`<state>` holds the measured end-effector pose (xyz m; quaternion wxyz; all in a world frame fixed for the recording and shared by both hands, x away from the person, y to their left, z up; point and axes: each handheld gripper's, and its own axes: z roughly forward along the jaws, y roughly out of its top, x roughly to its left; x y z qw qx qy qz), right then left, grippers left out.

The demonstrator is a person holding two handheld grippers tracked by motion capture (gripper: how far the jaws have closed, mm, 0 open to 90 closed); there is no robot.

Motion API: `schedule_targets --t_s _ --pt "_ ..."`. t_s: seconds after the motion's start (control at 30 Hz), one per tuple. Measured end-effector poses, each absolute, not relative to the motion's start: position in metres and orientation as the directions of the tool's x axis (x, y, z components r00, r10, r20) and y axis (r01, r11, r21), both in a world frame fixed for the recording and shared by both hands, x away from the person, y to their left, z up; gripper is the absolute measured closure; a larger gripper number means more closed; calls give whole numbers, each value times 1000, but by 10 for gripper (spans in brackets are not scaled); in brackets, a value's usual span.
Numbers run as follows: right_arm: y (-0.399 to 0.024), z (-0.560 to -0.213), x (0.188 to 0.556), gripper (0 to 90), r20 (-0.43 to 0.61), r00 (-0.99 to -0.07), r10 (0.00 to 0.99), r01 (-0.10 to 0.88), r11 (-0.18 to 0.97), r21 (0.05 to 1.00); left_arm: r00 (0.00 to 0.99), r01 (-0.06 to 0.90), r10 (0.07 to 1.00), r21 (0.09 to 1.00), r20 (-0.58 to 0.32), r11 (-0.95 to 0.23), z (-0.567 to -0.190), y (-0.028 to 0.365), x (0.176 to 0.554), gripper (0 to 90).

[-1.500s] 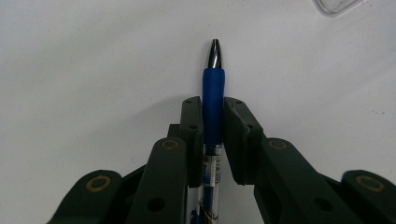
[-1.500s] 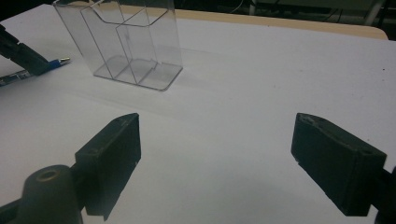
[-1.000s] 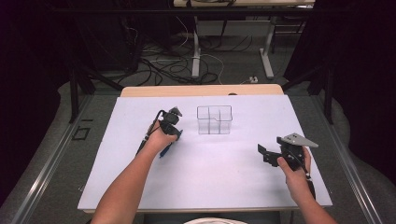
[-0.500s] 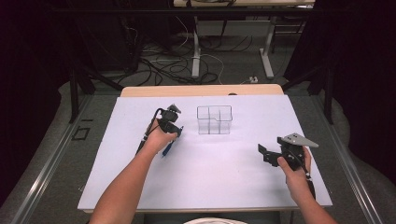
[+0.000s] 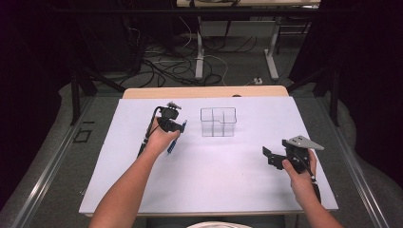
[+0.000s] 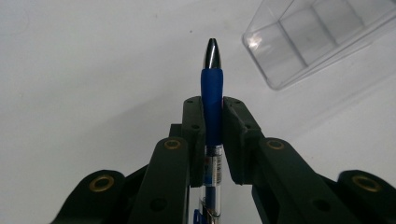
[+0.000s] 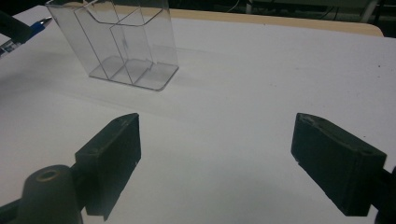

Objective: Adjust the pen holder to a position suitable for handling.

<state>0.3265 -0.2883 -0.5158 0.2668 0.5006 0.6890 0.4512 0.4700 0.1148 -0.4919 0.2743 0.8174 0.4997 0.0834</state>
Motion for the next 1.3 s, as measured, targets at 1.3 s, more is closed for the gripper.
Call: schedule_targets --t_s 1.3 --pt "-289 -515 325 155 83 -355 931 449 92 889 555 468 800 881 -231 -71 -411 104 450 801"
